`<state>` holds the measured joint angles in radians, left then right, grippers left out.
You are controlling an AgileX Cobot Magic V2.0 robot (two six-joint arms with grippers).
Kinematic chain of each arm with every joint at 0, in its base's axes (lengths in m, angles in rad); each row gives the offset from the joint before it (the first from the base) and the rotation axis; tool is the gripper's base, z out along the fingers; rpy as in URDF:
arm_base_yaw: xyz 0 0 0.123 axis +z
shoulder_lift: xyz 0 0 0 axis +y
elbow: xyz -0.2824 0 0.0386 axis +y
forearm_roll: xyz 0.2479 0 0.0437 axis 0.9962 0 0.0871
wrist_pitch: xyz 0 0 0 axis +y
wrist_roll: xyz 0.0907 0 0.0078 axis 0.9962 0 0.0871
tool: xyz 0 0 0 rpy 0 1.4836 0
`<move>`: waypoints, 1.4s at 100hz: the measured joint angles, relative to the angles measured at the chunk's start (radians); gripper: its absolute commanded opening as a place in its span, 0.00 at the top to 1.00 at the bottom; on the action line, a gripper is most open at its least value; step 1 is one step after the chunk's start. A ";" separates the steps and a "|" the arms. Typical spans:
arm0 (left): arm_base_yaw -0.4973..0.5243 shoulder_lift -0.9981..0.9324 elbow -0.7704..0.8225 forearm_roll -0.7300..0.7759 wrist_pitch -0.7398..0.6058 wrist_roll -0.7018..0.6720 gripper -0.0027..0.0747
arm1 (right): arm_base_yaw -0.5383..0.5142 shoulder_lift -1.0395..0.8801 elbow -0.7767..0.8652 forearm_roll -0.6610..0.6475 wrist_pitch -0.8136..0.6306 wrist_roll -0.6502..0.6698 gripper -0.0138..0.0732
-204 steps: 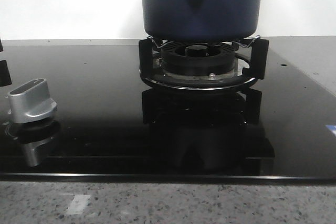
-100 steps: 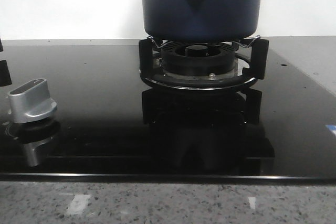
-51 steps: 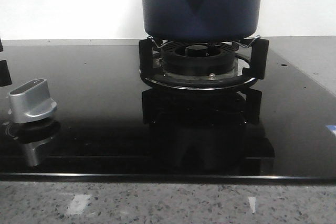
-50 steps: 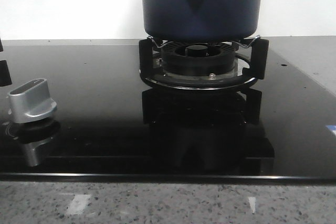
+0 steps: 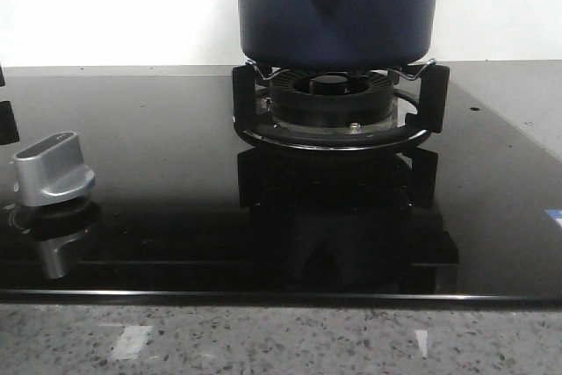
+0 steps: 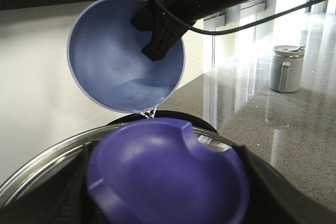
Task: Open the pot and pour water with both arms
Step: 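Tilt the bowl with the right gripper to pour water into pot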
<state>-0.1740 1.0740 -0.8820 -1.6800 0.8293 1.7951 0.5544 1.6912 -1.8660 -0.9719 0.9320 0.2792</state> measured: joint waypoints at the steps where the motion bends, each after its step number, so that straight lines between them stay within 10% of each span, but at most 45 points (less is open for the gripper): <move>1: 0.000 0.000 0.000 0.000 0.000 0.000 0.57 | 0.001 0.000 0.000 -0.004 -0.002 0.000 0.89; 140: 0.000 0.000 0.000 0.000 -0.002 0.000 0.57 | 0.173 0.000 -0.002 -0.529 -0.029 0.071 0.89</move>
<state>-0.1740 1.0740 -0.8820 -1.6800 0.8272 1.7951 0.7274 1.6912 -1.8677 -1.5008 0.9034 0.3499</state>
